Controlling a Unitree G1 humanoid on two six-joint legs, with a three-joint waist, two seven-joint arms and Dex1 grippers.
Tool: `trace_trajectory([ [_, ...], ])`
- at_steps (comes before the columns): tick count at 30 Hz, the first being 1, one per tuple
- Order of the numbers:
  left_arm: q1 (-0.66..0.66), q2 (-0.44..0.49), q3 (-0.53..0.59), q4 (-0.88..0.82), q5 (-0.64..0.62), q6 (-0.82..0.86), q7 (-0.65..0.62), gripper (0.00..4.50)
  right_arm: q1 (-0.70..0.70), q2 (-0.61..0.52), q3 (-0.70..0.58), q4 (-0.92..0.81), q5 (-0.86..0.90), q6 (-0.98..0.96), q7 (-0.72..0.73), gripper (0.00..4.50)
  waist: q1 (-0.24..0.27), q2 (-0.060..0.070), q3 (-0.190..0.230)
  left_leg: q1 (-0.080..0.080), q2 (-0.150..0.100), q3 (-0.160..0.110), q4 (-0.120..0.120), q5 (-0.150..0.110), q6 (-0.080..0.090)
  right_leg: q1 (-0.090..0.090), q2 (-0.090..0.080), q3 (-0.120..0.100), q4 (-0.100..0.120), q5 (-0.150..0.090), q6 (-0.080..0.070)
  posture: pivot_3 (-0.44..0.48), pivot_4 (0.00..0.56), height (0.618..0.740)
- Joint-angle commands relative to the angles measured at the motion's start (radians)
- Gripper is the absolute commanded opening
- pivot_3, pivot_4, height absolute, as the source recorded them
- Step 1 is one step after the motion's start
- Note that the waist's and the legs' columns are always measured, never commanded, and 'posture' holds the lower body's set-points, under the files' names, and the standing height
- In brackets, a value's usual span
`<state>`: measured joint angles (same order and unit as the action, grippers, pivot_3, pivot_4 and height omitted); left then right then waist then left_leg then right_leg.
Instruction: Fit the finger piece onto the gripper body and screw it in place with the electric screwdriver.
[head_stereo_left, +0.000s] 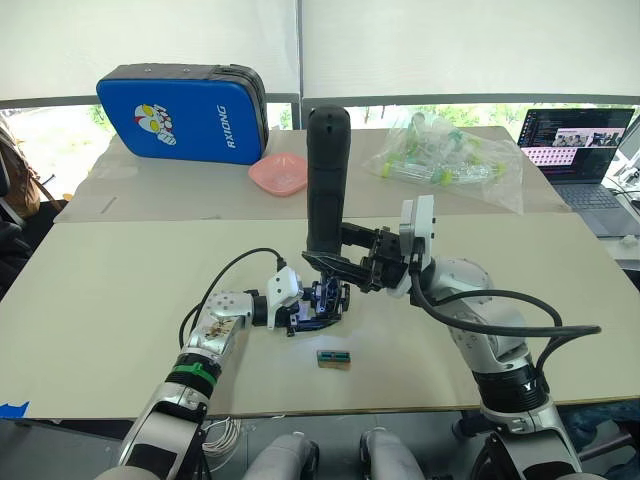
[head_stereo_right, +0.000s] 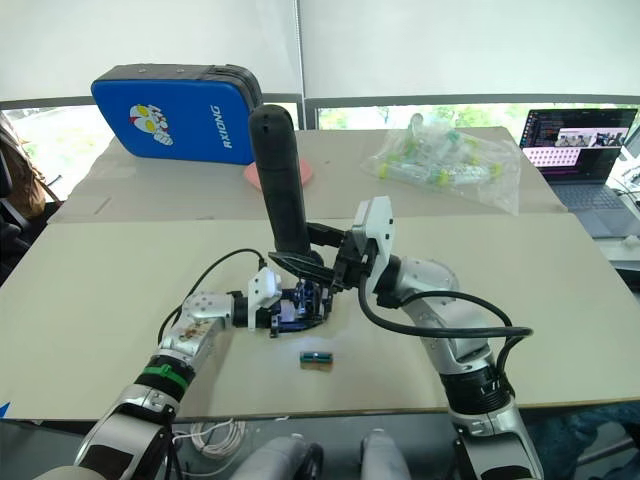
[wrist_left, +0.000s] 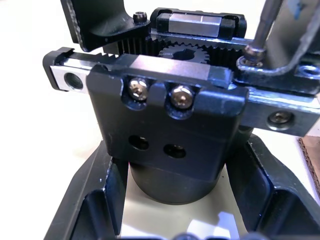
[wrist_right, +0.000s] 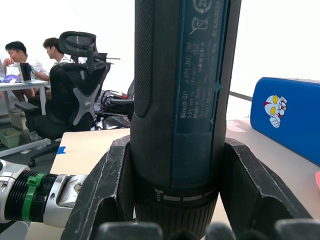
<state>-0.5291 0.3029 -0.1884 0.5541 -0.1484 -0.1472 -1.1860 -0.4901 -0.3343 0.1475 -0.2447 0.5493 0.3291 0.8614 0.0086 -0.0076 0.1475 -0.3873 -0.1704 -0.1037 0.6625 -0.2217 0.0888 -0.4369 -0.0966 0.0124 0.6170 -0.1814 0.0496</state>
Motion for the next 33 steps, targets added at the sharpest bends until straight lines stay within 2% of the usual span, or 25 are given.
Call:
trace_trajectory([
  [1, 0.004, 0.003, -0.007, -0.032, -0.005, 0.002, -0.013, 2.31, 0.031, -0.014, 0.036, 0.053, -0.040, 0.058, -0.011, 1.95, 0.000, 0.000, 0.000, 0.000, 0.000, 0.000, 0.000, 0.000, 0.000, 0.000, 0.000, 0.000, 0.000, 0.000, 0.000, 0.000, 0.150, 0.740],
  [14, 0.010, 0.008, -0.011, -0.011, 0.013, -0.002, 0.002, 2.31, -0.051, 0.004, -0.056, -0.056, 0.077, 0.026, 0.009, 1.95, 0.001, 0.000, 0.000, -0.002, 0.000, 0.000, -0.001, 0.000, 0.000, -0.002, 0.000, 0.000, -0.002, 0.000, 0.000, 0.000, 0.150, 0.740],
  [29, 0.027, 0.013, -0.011, -0.001, 0.011, 0.032, 0.017, 2.31, -0.112, -0.014, -0.102, -0.086, 0.119, 0.037, 0.041, 1.95, 0.001, 0.000, 0.000, -0.003, 0.000, 0.000, -0.001, -0.001, 0.001, -0.002, 0.000, 0.000, -0.003, 0.000, 0.000, 0.000, 0.150, 0.740],
  [31, 0.028, 0.019, -0.014, -0.001, 0.026, 0.016, 0.030, 3.34, -0.111, -0.015, -0.106, -0.094, 0.130, 0.039, 0.043, 1.95, 0.001, 0.000, 0.000, -0.003, 0.000, 0.000, -0.001, -0.001, 0.001, -0.002, 0.000, 0.000, -0.003, 0.000, 0.000, 0.000, 0.150, 0.740],
  [33, 0.027, 0.019, -0.009, 0.005, 0.032, -0.004, 0.047, 4.16, -0.116, -0.012, -0.114, -0.102, 0.151, 0.051, 0.035, 1.95, 0.001, 0.000, 0.000, -0.003, 0.000, 0.000, -0.001, -0.001, 0.001, -0.002, 0.000, 0.000, -0.003, 0.000, 0.000, 0.000, 0.150, 0.740],
])
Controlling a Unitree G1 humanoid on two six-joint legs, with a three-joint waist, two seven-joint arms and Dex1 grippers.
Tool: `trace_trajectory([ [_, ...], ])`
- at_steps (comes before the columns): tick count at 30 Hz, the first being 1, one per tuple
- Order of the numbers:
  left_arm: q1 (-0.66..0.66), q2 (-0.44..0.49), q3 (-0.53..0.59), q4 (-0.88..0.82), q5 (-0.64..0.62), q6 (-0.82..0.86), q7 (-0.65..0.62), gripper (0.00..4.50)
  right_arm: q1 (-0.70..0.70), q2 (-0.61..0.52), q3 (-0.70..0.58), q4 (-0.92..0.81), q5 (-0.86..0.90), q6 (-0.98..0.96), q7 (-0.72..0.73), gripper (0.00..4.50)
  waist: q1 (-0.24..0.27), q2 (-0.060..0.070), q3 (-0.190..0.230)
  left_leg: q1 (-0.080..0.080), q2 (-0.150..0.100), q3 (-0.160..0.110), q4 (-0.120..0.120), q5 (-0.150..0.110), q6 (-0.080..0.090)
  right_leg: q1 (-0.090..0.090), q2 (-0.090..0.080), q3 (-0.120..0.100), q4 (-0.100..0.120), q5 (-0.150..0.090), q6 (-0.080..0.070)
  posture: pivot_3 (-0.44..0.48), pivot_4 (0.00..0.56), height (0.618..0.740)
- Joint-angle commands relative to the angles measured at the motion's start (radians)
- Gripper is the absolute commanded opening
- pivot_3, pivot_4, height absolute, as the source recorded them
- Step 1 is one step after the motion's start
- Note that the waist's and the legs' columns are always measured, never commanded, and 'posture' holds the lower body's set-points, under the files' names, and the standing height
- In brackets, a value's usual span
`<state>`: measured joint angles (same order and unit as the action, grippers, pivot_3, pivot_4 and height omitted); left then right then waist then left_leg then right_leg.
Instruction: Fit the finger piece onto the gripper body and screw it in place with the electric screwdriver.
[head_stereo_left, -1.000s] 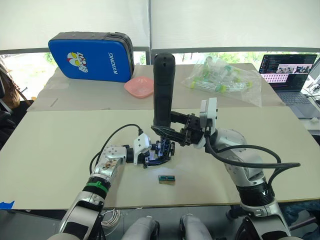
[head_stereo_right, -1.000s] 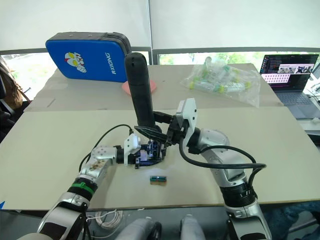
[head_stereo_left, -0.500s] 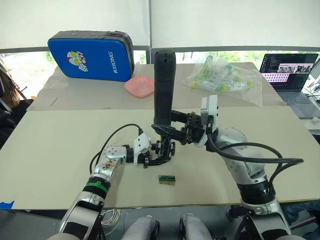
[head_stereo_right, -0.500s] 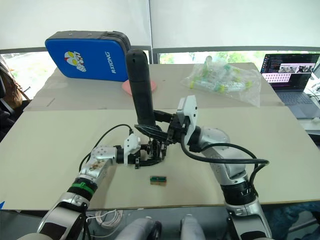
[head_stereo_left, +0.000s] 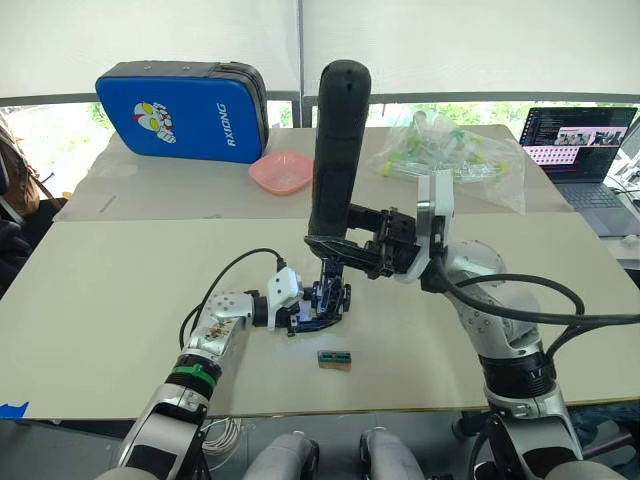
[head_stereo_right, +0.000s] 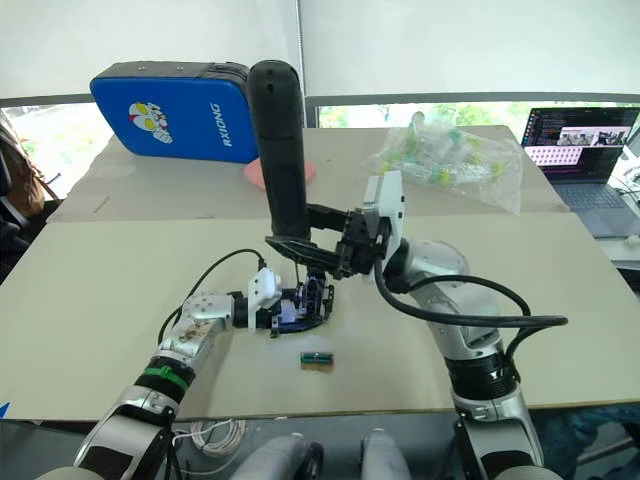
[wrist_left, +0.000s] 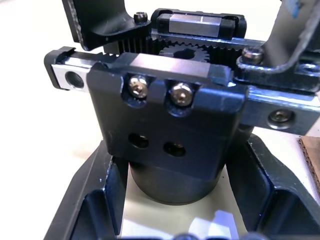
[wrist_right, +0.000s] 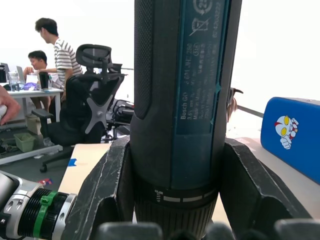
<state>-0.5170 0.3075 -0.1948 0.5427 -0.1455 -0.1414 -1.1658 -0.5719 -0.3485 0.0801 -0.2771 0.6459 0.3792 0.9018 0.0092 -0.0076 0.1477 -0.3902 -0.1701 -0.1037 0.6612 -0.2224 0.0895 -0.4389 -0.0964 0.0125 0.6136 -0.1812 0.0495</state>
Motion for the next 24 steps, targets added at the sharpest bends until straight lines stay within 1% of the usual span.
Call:
trace_trajectory([
  [1, 0.014, 0.014, -0.001, 0.020, 0.029, -0.014, 0.032, 4.47, -0.038, 0.004, -0.051, -0.072, 0.065, 0.009, -0.012, 1.95, 0.000, 0.000, 0.000, 0.000, 0.000, 0.000, 0.000, 0.000, 0.000, 0.000, 0.000, 0.000, 0.000, 0.000, 0.000, 0.000, 0.150, 0.740],
  [3, 0.014, 0.021, -0.002, 0.025, 0.029, -0.019, 0.027, 4.47, -0.052, 0.009, -0.065, -0.076, 0.091, 0.029, -0.028, 1.95, 0.000, 0.000, 0.000, 0.000, 0.001, 0.000, 0.000, 0.000, 0.000, 0.000, 0.000, 0.000, 0.000, 0.000, 0.000, 0.000, 0.150, 0.740],
  [7, 0.047, 0.076, 0.016, -0.010, 0.005, -0.019, -0.009, 4.47, -0.083, -0.028, -0.107, -0.115, 0.175, 0.079, -0.015, 1.95, -0.008, 0.000, 0.000, 0.000, 0.001, 0.000, 0.000, 0.000, 0.000, 0.000, 0.001, 0.000, 0.000, 0.001, -0.001, 0.000, 0.150, 0.740],
  [12, 0.097, 0.175, 0.075, -0.074, -0.062, 0.041, -0.056, 4.47, -0.072, -0.124, -0.202, -0.178, 0.264, 0.133, -0.038, 1.95, -0.020, 0.000, 0.000, 0.000, 0.006, 0.000, -0.001, -0.002, -0.002, -0.001, 0.003, 0.001, -0.002, 0.000, -0.003, 0.000, 0.150, 0.740],
  [16, 0.162, 0.293, 0.137, -0.137, -0.149, 0.068, -0.178, 4.47, 0.040, -0.242, -0.313, -0.240, 0.280, 0.145, -0.039, 1.95, -0.022, 0.001, 0.000, -0.001, 0.007, 0.000, -0.002, -0.003, -0.003, -0.001, 0.003, 0.001, -0.002, -0.001, -0.005, 0.000, 0.150, 0.740],
  [19, 0.191, 0.344, 0.189, -0.153, -0.195, 0.015, -0.234, 4.47, 0.171, -0.306, -0.390, -0.284, 0.274, 0.133, -0.022, 1.95, -0.014, 0.002, 0.002, -0.002, 0.008, 0.000, -0.002, -0.004, -0.003, -0.002, 0.004, 0.001, -0.002, -0.001, -0.005, 0.000, 0.150, 0.740],
  [22, 0.217, 0.381, 0.215, -0.165, -0.206, 0.004, -0.265, 4.47, 0.303, -0.330, -0.430, -0.325, 0.267, 0.111, -0.005, 1.95, 0.000, 0.003, 0.004, -0.002, 0.008, 0.000, -0.002, -0.004, -0.003, -0.002, 0.003, 0.001, -0.003, -0.001, -0.005, 0.000, 0.150, 0.740],
  [24, 0.238, 0.391, 0.219, -0.189, -0.218, 0.001, -0.296, 4.47, 0.369, -0.324, -0.425, -0.347, 0.243, 0.082, 0.006, 1.95, 0.003, 0.003, 0.004, -0.002, 0.008, 0.001, -0.002, -0.004, -0.003, -0.001, 0.002, 0.002, -0.003, -0.001, -0.005, 0.000, 0.150, 0.740],
])
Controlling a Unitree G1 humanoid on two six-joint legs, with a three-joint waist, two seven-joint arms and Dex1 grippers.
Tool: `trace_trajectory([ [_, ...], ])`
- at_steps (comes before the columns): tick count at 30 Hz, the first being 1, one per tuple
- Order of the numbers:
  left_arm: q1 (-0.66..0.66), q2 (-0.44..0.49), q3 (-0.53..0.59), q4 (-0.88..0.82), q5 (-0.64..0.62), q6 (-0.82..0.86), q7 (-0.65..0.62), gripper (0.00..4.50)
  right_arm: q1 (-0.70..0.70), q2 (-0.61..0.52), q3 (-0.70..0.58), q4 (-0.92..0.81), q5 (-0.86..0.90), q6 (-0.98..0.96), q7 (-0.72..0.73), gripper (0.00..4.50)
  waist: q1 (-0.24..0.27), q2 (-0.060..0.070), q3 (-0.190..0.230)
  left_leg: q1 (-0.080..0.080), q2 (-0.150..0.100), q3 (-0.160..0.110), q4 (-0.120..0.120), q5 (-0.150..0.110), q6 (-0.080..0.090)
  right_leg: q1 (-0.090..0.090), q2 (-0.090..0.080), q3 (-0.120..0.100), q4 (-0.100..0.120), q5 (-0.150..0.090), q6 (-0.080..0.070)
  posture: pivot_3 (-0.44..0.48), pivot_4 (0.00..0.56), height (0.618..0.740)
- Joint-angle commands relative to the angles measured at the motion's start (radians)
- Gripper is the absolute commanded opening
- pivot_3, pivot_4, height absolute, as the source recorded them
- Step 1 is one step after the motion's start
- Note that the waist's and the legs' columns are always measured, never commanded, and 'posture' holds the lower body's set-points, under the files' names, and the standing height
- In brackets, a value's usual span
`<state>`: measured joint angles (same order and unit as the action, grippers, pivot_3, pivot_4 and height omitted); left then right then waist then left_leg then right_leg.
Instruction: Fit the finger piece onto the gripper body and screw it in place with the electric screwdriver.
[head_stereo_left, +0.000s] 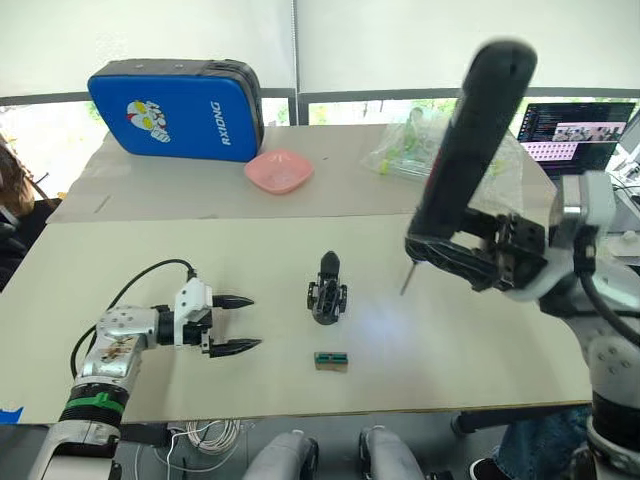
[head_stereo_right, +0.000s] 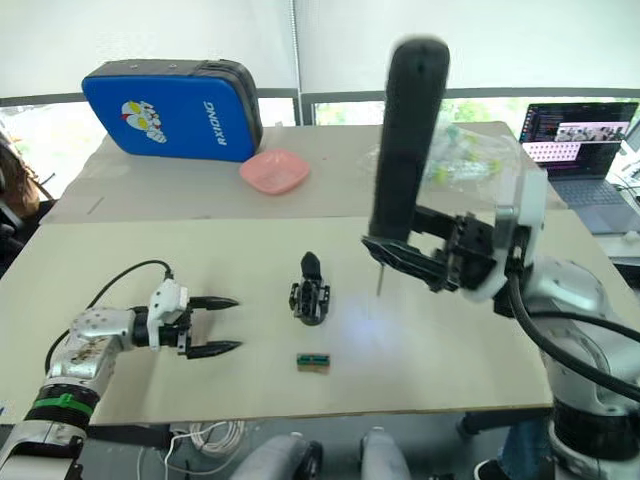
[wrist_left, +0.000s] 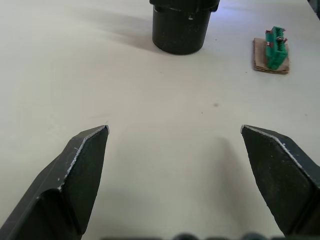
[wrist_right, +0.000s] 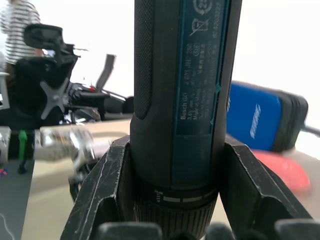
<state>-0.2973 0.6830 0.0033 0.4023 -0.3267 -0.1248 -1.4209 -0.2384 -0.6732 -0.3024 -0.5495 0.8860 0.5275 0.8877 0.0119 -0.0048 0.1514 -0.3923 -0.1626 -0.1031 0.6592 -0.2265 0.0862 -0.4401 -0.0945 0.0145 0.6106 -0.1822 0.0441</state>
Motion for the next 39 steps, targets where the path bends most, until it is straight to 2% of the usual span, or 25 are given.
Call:
trace_trajectory([
  [1, 0.024, 0.016, 0.022, -0.067, -0.049, 0.004, -0.046, 4.47, 0.054, -0.001, -0.034, -0.082, -0.013, -0.080, 0.029, 1.95, 0.001, 0.001, 0.000, 0.000, 0.000, 0.000, 0.000, 0.000, 0.000, 0.000, 0.000, 0.001, 0.000, 0.000, 0.000, 0.000, 0.150, 0.740],
  [7, 0.065, -0.018, -0.039, -0.215, -0.041, 0.064, -0.032, 4.47, 0.007, 0.052, 0.093, -0.139, -0.049, -0.101, -0.017, 1.95, -0.001, 0.000, 0.002, 0.000, 0.000, 0.001, 0.000, 0.000, -0.001, 0.001, -0.001, 0.001, 0.000, 0.000, 0.000, 0.000, 0.150, 0.740],
  [10, 0.083, -0.058, -0.092, -0.301, -0.033, 0.111, -0.003, 4.47, -0.040, 0.093, 0.199, -0.147, -0.083, -0.114, -0.006, 1.95, -0.001, 0.000, 0.002, -0.001, 0.001, 0.001, 0.000, 0.000, -0.001, 0.001, 0.000, 0.001, 0.000, 0.000, 0.000, 0.000, 0.150, 0.740],
  [16, 0.075, -0.127, -0.190, -0.331, 0.038, 0.109, 0.069, 4.47, -0.082, 0.174, 0.361, -0.082, -0.177, -0.170, 0.042, 1.95, 0.003, -0.001, 0.002, 0.000, 0.001, 0.001, 0.000, 0.000, -0.001, 0.000, 0.000, 0.000, -0.001, 0.000, 0.000, 0.000, 0.150, 0.740],
  [27, 0.074, -0.183, -0.281, -0.331, 0.096, 0.094, 0.115, 4.47, -0.008, 0.217, 0.442, 0.026, -0.279, -0.307, 0.144, 1.95, 0.002, -0.001, 0.002, 0.001, 0.000, 0.001, 0.000, 0.000, -0.001, 0.000, 0.001, -0.001, 0.000, 0.000, 0.000, 0.000, 0.150, 0.740],
  [39, 0.065, -0.231, -0.328, -0.300, 0.140, 0.080, 0.158, 4.47, -0.013, 0.252, 0.480, 0.085, -0.326, -0.363, 0.164, 1.95, 0.014, -0.001, 0.002, 0.003, 0.000, 0.001, 0.000, 0.000, -0.001, 0.001, 0.002, -0.001, 0.000, 0.000, 0.000, 0.000, 0.150, 0.740],
])
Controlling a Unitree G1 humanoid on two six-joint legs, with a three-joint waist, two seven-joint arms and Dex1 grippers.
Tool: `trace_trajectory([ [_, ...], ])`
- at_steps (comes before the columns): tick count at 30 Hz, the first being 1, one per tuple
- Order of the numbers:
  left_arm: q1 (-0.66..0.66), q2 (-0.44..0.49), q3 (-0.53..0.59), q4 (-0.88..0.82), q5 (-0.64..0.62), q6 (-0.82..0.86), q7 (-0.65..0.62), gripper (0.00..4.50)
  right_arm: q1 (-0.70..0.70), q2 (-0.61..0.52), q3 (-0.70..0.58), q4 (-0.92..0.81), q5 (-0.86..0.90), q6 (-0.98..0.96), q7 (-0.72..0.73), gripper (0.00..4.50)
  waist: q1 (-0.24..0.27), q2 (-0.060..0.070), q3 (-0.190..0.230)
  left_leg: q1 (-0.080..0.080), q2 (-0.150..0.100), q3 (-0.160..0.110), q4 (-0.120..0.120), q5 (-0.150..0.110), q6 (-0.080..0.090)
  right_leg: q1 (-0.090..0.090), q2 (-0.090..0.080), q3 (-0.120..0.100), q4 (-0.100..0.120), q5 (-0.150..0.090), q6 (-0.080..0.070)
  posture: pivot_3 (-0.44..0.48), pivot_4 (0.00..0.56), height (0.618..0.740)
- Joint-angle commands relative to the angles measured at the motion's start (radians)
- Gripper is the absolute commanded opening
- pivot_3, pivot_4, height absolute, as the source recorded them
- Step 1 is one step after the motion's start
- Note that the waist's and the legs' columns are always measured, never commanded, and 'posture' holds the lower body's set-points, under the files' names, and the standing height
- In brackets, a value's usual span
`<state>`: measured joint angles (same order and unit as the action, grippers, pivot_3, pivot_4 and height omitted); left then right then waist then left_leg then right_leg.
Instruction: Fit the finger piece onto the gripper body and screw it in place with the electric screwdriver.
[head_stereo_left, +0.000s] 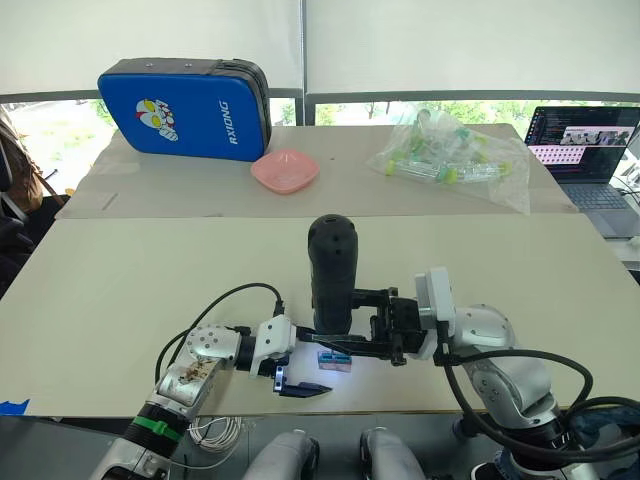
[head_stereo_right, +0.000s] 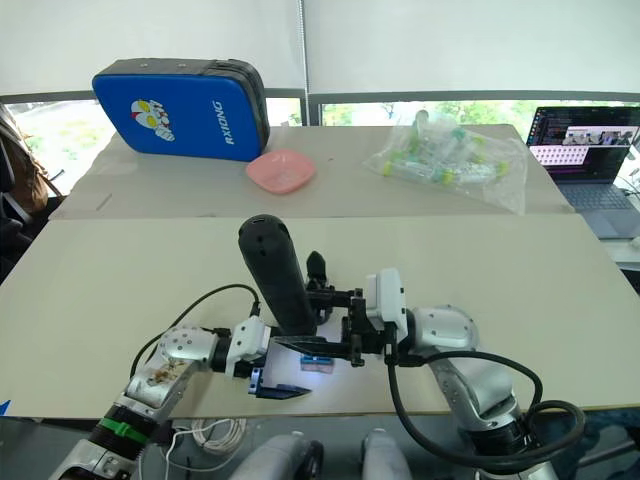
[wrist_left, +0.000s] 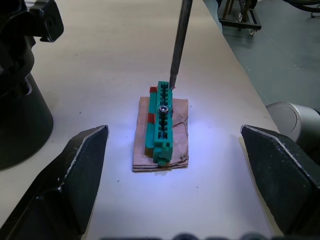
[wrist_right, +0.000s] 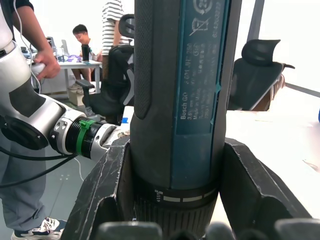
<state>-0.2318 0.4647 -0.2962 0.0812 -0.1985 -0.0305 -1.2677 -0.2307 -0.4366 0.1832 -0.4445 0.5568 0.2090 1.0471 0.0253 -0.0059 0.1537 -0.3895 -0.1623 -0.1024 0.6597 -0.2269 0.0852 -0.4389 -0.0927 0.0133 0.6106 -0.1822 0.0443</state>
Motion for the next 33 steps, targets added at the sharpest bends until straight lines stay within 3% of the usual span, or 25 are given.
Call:
trace_trajectory([
  [1, -0.002, -0.016, -0.030, 0.029, 0.015, -0.017, 0.006, 4.47, -0.021, 0.018, -0.004, -0.016, 0.000, -0.048, 0.006, 1.95, 0.002, 0.000, 0.000, 0.000, 0.000, 0.000, 0.000, 0.000, 0.000, 0.000, 0.000, 0.000, 0.000, 0.000, 0.000, 0.000, 0.150, 0.740],
  [33, 0.012, -0.018, -0.042, 0.060, 0.023, -0.028, 0.012, 4.47, -0.028, 0.008, -0.013, 0.000, -0.010, -0.039, 0.006, 1.95, 0.014, 0.001, 0.000, 0.001, 0.000, 0.000, 0.000, 0.000, 0.000, 0.001, 0.000, 0.000, 0.000, 0.000, 0.000, 0.000, 0.150, 0.740],
])
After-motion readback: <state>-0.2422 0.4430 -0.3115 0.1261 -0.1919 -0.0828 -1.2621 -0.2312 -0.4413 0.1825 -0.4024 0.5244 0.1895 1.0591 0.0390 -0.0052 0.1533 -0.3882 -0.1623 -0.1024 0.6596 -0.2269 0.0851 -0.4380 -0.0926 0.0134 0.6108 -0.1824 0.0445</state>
